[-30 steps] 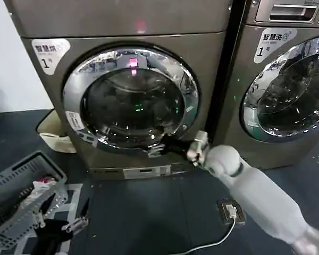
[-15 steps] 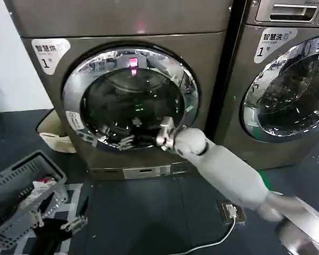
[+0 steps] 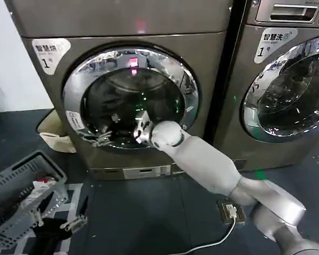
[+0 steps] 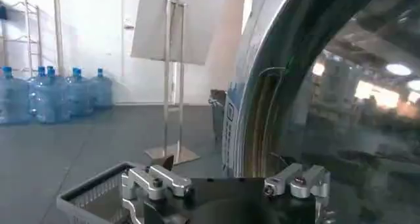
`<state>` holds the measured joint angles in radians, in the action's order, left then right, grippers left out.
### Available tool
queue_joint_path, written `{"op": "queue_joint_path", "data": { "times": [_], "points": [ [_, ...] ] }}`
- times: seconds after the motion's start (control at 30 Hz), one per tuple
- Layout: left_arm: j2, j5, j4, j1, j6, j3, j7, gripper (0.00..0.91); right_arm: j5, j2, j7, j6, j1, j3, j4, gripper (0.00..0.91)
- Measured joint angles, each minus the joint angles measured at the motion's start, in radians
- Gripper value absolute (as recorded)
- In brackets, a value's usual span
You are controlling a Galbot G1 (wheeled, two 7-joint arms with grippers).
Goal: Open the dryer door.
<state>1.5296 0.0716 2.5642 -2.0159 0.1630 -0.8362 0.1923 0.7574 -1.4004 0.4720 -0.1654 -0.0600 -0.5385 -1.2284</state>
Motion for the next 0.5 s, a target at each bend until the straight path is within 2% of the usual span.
{"op": "queue_joint_path", "data": {
  "times": [0.5],
  "points": [
    [0.004,0.003,0.005,0.001,0.001,0.000,0.000,0.907,-0.006,-0.103,-0.001,0.017,0.050,-0.025,0.121,0.907]
  ]
}}
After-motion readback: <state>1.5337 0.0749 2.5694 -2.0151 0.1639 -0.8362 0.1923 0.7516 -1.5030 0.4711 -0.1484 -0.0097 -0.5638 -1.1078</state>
